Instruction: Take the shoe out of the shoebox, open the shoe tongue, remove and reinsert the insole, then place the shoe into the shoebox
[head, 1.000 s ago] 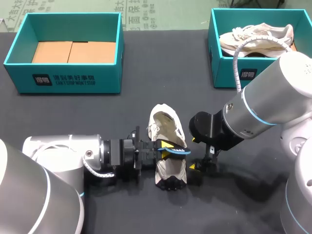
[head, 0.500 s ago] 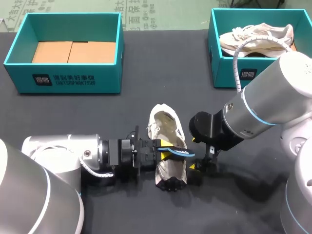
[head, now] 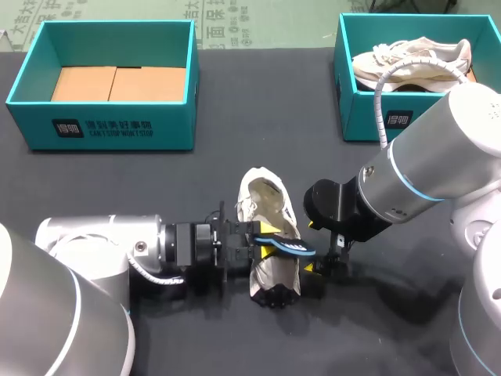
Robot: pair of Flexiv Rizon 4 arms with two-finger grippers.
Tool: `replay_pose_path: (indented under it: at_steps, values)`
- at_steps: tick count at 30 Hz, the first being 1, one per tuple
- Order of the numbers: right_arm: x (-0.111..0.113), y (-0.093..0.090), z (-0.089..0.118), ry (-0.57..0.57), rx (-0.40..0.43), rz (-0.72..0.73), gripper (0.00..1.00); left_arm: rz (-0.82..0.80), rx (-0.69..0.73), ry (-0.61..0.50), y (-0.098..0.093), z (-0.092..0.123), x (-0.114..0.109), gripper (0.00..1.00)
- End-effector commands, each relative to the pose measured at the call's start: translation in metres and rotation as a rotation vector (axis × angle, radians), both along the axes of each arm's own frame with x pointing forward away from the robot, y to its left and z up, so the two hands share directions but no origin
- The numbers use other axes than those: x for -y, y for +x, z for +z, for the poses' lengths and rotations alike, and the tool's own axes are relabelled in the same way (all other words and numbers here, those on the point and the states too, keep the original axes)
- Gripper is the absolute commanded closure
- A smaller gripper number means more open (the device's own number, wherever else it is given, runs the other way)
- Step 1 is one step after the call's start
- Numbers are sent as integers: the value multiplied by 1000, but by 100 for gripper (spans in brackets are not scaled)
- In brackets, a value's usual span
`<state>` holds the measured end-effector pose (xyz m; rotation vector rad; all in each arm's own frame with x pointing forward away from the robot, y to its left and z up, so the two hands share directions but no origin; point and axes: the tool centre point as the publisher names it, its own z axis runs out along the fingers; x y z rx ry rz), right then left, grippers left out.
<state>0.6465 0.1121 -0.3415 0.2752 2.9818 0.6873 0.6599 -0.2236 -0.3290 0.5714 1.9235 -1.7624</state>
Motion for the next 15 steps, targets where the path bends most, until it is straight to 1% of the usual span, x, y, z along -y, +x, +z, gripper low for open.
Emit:
replay_pose_path:
  at_steps: [1,9,15]
  values:
    - [0,-1,-1,1,2,-1,0,3,4,4,-3,4,0,76]
    - [0,-1,-1,1,2,-1,0,5,12,12,-8,13,0,77]
    - [0,-1,-1,1,2,-1,0,12,12,32,-10,21,0,76]
